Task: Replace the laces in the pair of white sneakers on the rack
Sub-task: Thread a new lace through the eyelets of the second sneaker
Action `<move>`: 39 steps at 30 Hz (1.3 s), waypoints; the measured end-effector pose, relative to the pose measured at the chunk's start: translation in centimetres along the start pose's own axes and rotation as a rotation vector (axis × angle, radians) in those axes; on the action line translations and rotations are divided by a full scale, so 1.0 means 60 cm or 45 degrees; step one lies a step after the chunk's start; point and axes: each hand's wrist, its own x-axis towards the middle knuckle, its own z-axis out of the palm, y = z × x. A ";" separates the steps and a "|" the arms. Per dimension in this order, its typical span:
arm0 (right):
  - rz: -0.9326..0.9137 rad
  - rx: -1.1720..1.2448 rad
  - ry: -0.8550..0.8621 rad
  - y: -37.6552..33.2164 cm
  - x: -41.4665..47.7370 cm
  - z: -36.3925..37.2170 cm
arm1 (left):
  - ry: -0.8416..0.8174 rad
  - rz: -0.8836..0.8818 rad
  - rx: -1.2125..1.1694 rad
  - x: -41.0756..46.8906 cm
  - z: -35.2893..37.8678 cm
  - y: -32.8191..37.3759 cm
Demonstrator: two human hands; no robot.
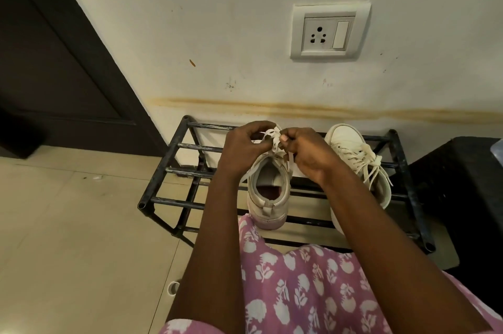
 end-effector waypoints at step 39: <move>0.001 -0.780 0.333 0.023 -0.018 -0.040 | 0.332 -0.592 -0.767 -0.020 0.024 -0.050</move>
